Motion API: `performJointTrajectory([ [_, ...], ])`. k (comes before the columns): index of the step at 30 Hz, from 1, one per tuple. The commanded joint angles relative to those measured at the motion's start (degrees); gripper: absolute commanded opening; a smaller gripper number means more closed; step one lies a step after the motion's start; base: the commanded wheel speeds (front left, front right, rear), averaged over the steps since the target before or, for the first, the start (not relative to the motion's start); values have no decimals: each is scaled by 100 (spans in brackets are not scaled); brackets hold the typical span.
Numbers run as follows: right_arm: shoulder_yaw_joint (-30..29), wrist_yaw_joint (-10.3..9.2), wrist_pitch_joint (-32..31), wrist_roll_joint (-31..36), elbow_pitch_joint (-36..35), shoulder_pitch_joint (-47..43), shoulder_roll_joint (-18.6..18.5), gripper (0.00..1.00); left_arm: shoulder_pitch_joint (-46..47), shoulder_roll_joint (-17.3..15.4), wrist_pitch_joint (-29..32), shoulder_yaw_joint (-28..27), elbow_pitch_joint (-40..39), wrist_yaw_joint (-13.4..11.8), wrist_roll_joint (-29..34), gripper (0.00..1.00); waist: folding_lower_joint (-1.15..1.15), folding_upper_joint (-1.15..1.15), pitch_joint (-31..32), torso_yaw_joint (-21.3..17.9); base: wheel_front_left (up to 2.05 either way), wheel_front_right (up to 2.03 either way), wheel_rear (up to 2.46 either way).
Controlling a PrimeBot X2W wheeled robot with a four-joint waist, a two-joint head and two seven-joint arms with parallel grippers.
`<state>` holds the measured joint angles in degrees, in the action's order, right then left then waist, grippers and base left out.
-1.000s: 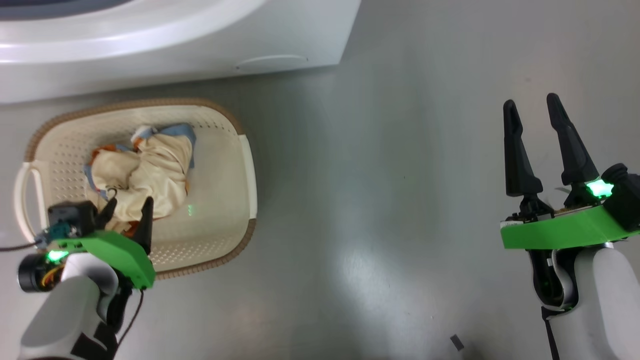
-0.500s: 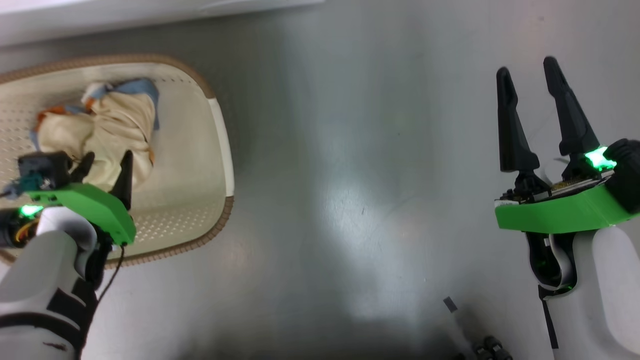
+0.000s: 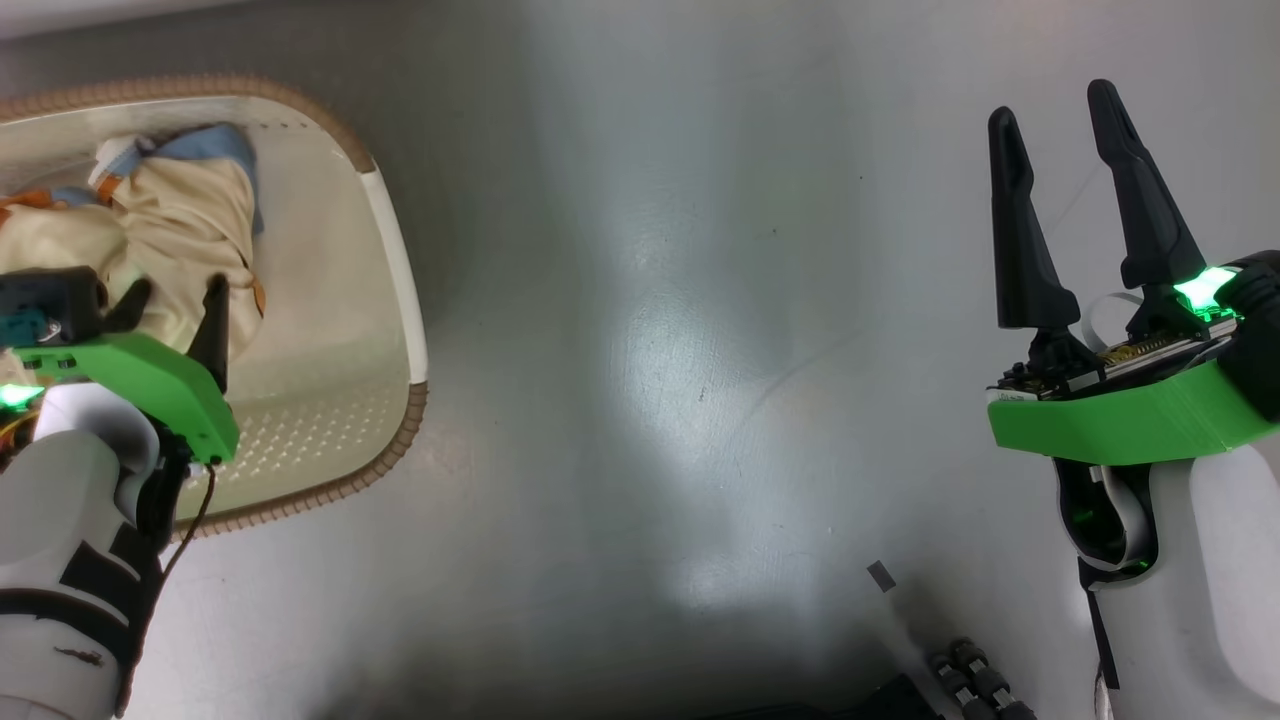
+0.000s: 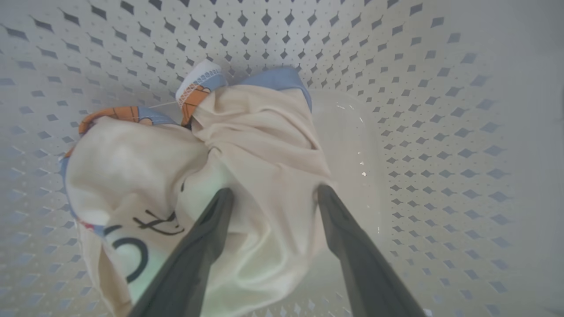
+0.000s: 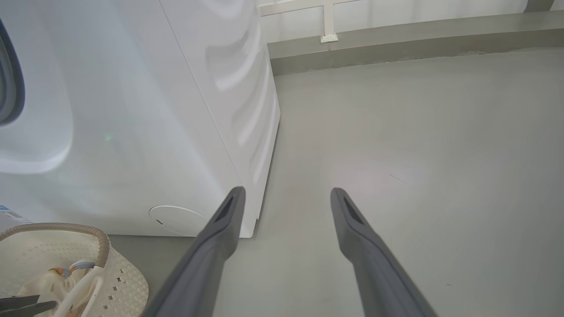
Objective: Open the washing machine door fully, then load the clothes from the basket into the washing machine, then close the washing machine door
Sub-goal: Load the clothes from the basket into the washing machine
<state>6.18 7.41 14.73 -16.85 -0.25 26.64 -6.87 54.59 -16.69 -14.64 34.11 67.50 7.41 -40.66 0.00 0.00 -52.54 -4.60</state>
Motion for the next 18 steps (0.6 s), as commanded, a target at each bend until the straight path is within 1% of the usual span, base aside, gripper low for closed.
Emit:
performJointTrajectory([
  [1, 135, 8, 27, 76, -163, -179, 23, 100, -32, -269, -36, -48, 68, 8, -76, 100, 0, 0, -9, -15, 0, 0, 0],
  [2, 133, 8, 27, 78, -174, -191, 23, 100, -14, -266, -36, -20, 95, 8, -122, 100, 0, 0, -9, -17, 0, 0, 0],
  [4, 131, 8, 27, 81, -188, -206, 22, 100, 13, -268, -36, 64, 143, 8, -202, 39, 0, 0, -6, -25, 0, 0, 0],
  [5, 128, 8, 27, 83, -190, -211, 21, 100, 27, -270, -36, 98, 160, 8, -245, 1, 0, 0, 1, -27, 0, 0, 0],
  [6, 123, 8, 27, 86, -190, -217, 19, 100, 30, -259, -34, 128, 172, 8, -298, 0, 0, 0, 14, -26, 0, 0, 0],
  [14, 94, 8, 27, 95, -173, -241, 34, 100, 5, -256, -34, 355, 166, 8, -673, 0, 0, 0, 189, 21, 0, 0, 0],
  [18, 87, 8, 27, 72, -124, -227, 57, 100, -56, -301, -35, 323, 29, 8, -866, 0, 0, 0, 354, 74, 0, 0, 0],
])
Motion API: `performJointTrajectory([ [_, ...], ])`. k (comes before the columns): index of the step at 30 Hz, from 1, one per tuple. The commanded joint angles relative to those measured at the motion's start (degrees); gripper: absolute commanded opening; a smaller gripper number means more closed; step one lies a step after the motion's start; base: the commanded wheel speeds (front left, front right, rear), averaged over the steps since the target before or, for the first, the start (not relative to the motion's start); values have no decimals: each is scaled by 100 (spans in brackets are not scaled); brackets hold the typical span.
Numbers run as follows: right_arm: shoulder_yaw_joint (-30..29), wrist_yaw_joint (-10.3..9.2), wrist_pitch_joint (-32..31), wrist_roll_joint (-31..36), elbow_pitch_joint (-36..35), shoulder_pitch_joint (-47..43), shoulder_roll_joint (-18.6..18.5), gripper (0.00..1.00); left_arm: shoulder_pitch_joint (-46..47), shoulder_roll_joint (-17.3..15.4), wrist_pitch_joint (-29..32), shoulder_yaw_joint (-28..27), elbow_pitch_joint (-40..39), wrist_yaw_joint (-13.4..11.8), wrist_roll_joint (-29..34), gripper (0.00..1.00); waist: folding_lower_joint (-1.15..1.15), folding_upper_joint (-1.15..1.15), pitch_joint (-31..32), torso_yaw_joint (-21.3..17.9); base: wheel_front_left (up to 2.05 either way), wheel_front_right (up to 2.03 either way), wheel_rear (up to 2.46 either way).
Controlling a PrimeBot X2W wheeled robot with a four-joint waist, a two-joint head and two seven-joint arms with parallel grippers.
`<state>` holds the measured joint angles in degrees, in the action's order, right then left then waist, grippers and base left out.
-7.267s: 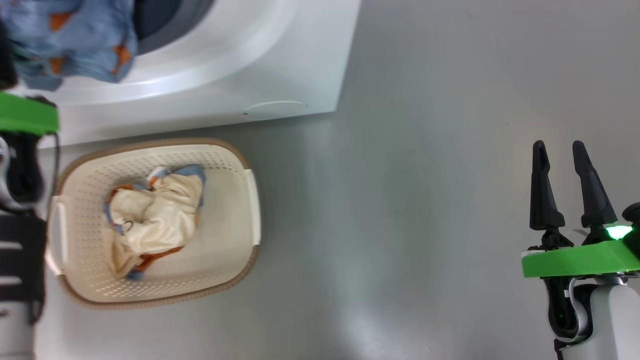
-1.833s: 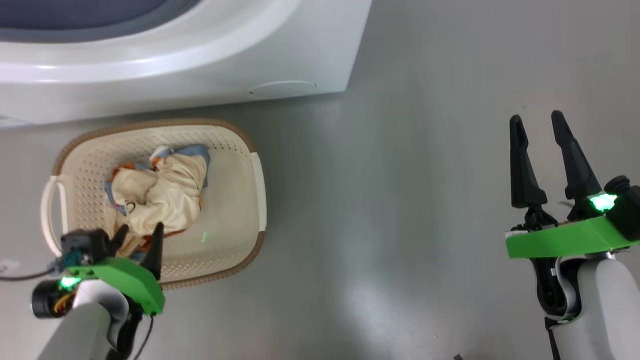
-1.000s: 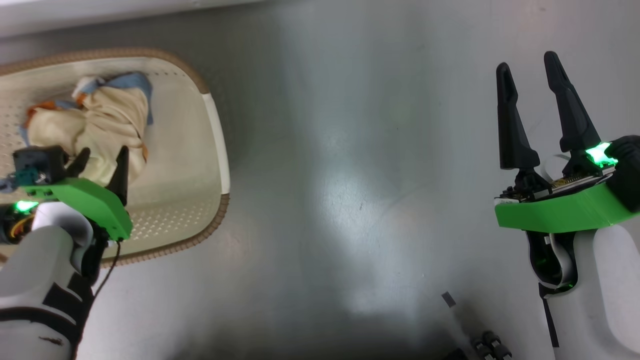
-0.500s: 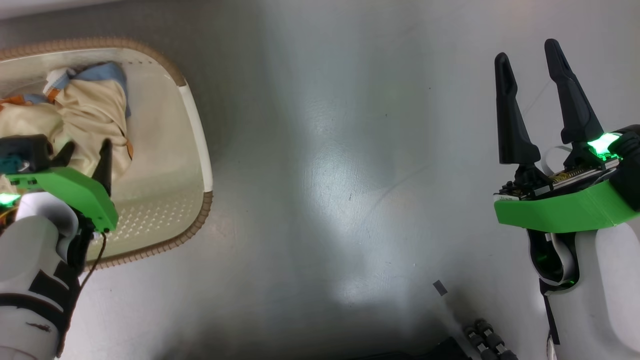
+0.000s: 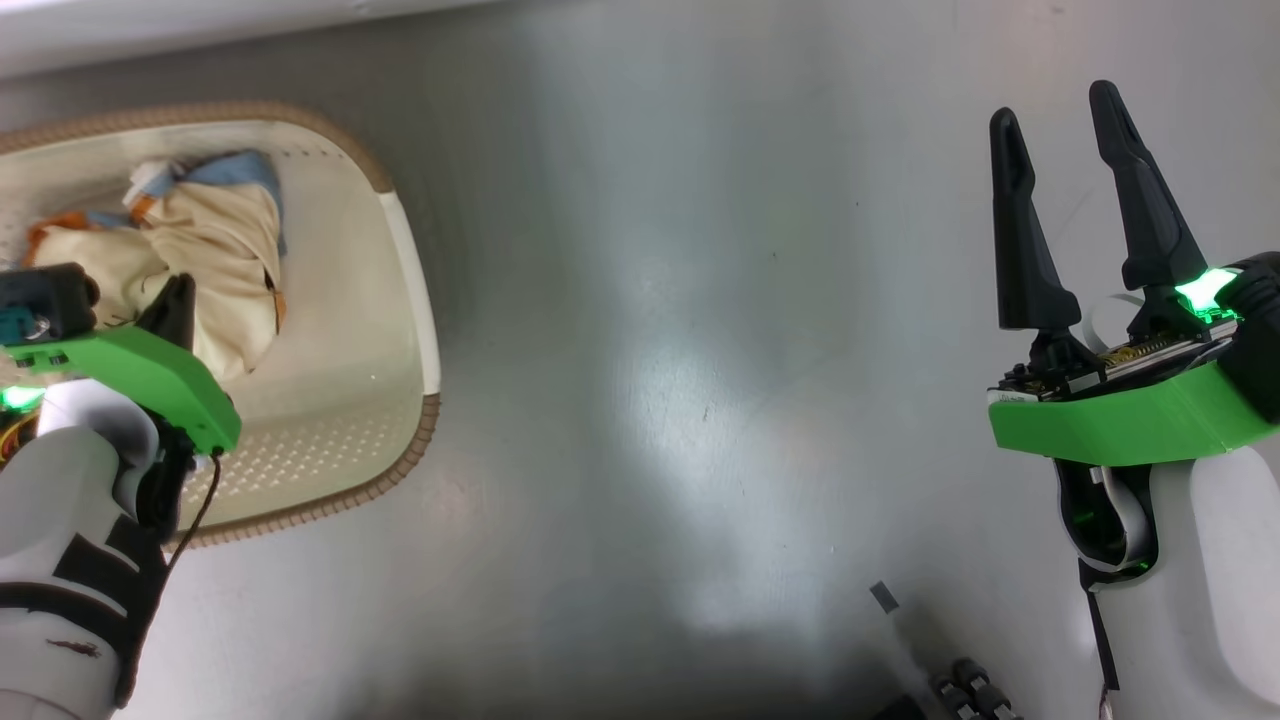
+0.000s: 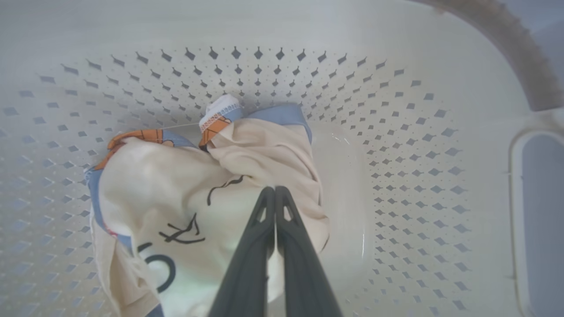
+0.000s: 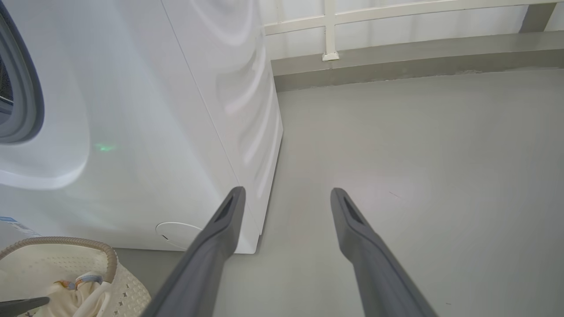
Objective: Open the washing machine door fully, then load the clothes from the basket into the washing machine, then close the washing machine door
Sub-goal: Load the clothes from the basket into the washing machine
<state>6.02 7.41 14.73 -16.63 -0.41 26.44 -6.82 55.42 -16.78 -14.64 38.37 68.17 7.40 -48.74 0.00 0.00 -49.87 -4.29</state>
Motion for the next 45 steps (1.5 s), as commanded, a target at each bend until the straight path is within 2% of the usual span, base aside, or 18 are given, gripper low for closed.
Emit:
performJointTrajectory([
  [1, 91, 8, 27, 43, -92, -204, 60, 100, -156, -307, -35, -143, -92, 9, -102, 0, 0, 0, 133, 60, 0, 0, 0],
  [7, 60, 8, 27, -13, 24, -222, 109, 100, -402, -344, -35, -548, -480, 9, -289, 0, 0, 0, 488, 172, 0, 0, 0],
  [13, 34, 8, 27, -76, 135, -272, 140, 100, -728, -354, -35, -967, -939, 9, -146, 0, 0, 0, 861, 279, 0, 0, 0],
  [29, -80, 8, 27, -248, 469, -852, 36, 100, -2232, -151, -36, -2763, -2881, 9, 916, 0, 0, 0, 2282, 573, 0, 0, 0],
  [41, -178, 8, 27, -337, 577, -1323, -99, 100, -3349, 57, -36, -3570, -4594, 9, 1521, 0, 0, 0, 2985, 665, 0, 0, 0],
  [45, -213, 8, 27, -360, 589, -1453, -125, 100, -3791, 138, -36, -3825, -5379, 9, 1894, 0, 0, 0, 3127, 693, 0, 0, 0],
])
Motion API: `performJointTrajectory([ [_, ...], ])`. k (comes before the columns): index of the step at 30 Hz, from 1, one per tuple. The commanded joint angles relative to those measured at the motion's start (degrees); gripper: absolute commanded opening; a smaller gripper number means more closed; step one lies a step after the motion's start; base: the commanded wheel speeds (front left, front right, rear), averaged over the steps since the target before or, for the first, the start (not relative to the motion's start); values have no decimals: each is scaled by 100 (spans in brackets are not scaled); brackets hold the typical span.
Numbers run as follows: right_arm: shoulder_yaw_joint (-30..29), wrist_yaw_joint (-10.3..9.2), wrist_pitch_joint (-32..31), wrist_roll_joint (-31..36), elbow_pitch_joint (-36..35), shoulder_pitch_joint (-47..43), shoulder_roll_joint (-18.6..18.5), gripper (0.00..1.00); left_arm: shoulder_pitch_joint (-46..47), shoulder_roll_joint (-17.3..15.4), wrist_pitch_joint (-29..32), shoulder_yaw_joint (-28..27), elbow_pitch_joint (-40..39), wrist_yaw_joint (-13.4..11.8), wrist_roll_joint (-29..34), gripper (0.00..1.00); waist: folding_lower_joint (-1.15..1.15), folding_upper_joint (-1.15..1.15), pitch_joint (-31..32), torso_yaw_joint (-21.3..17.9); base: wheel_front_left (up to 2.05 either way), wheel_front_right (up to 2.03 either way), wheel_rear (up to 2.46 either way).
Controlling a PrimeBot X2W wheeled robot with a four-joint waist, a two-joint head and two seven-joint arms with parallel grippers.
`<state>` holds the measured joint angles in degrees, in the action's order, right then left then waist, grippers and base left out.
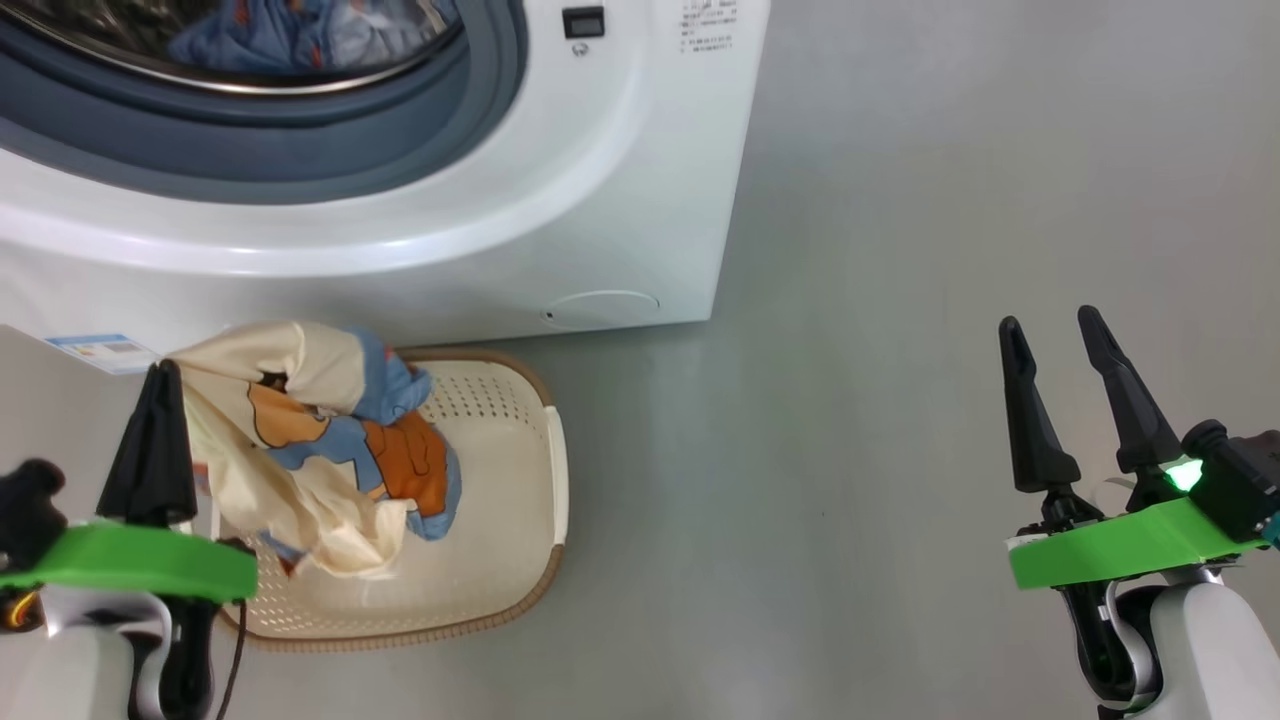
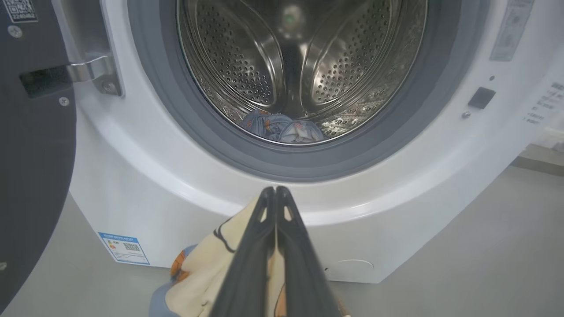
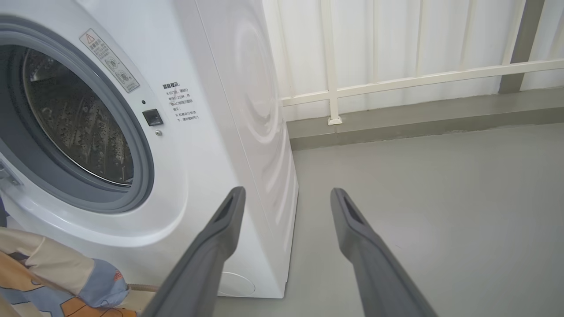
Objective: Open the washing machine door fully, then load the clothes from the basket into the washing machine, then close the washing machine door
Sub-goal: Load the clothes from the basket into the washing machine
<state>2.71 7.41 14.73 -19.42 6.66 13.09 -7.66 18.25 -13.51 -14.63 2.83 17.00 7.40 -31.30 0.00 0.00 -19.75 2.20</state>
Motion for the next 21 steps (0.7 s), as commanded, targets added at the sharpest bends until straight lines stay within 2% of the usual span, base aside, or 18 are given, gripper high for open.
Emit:
performJointTrajectory([
  [1, 110, 8, 27, -85, -117, -149, -44, 100, -159, -154, -37, -325, -405, 9, 210, 0, 0, 0, 141, 51, 0, 0, 0],
  [10, 0, 8, 27, -115, -95, -398, -35, 100, -888, 127, -37, -666, -1376, 9, 471, 0, 0, 0, 389, 105, 0, 0, 0],
  [16, -43, 8, 27, -115, -106, -466, -23, 100, -1161, 389, -37, -855, -1725, 9, 526, 0, 0, 0, 428, 123, 0, 0, 0],
  [21, -87, 8, 27, -109, -129, -478, -2, 100, -1245, 483, -37, -877, -1801, 9, 538, 0, 0, 0, 407, 132, 0, 0, 0],
])
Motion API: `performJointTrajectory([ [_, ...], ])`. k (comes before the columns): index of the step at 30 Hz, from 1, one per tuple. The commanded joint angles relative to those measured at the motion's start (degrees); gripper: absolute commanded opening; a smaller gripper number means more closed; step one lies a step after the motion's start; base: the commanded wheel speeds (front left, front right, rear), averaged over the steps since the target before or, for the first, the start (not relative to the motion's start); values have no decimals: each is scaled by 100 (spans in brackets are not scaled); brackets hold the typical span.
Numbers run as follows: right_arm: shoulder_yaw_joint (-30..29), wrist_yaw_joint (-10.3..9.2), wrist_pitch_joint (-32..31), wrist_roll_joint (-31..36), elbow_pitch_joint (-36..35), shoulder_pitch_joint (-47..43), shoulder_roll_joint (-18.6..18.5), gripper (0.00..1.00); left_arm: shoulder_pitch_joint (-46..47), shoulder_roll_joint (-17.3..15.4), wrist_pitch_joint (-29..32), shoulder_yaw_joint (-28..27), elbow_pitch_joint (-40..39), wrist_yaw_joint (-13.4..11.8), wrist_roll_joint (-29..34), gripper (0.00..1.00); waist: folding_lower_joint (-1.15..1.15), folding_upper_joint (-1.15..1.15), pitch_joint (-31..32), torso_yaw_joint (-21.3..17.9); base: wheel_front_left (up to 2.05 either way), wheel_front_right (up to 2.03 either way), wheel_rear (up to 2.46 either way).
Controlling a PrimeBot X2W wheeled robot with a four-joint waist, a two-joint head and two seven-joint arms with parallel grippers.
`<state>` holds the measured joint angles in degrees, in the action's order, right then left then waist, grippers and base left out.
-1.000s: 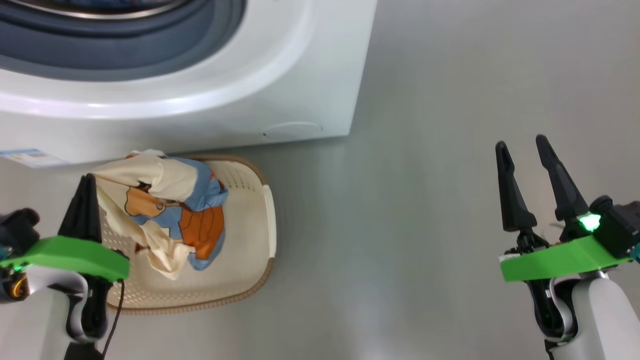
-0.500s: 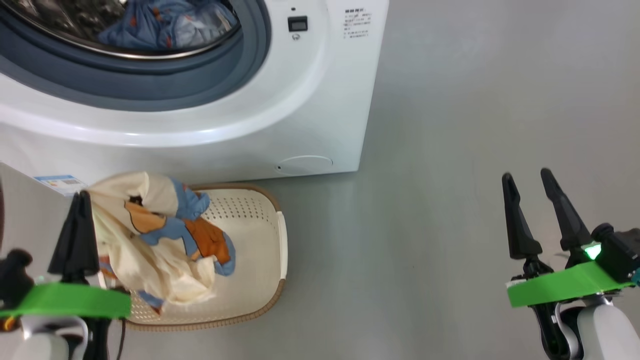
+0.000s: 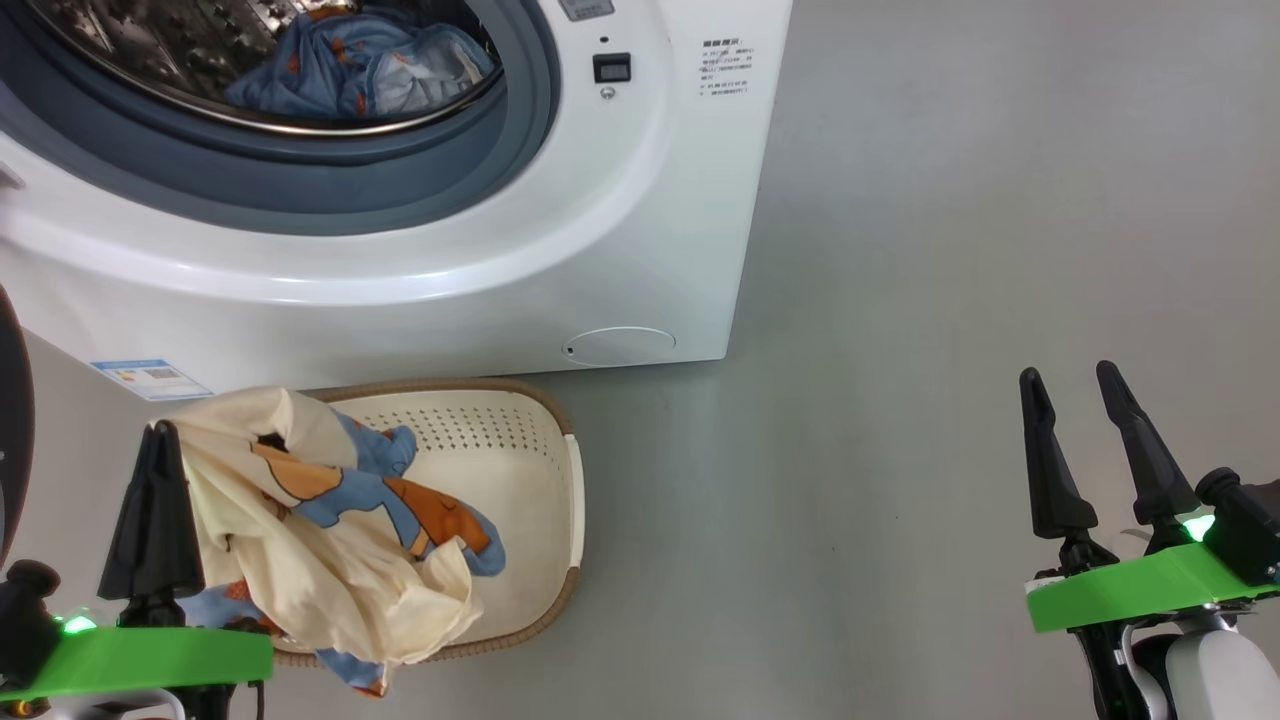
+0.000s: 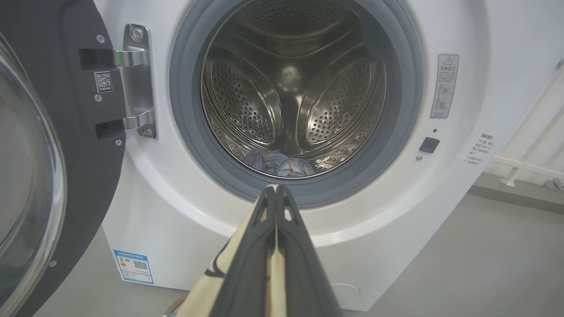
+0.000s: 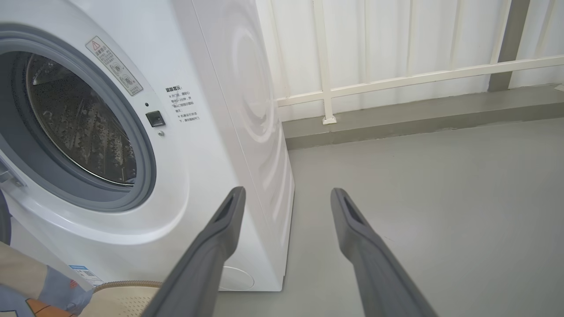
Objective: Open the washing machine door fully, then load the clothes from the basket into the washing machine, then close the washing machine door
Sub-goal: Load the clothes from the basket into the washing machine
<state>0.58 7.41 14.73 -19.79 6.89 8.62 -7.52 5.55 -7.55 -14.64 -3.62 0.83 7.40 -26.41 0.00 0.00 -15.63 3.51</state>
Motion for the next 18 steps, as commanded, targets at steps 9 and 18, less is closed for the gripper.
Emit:
performJointTrajectory([
  [9, 84, 8, 27, -53, -213, 27, 4, 100, 336, -152, -36, -223, -187, 9, 1, 0, 0, 0, -187, -17, 0, 0, 0],
  [18, 161, 8, 27, -26, -248, 204, 81, 100, 1649, -419, -36, -77, -235, 9, 108, 0, 0, 0, -507, -111, 0, 0, 0],
])
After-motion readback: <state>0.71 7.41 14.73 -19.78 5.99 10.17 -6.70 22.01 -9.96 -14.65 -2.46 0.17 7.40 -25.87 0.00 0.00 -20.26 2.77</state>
